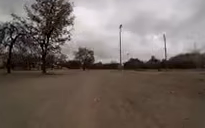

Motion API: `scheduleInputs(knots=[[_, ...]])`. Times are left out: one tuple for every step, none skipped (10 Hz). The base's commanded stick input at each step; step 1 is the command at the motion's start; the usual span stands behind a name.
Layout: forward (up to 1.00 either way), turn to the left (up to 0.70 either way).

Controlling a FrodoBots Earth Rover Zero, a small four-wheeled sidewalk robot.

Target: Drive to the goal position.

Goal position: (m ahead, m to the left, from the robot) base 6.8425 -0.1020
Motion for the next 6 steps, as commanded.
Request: scheduleInputs(knots=[[0.7, -0.01], [0.7, -0.01], [0.7, -0.01], [0.7, -0.01], [0.7, -0.01], [0.7, -0.01]])
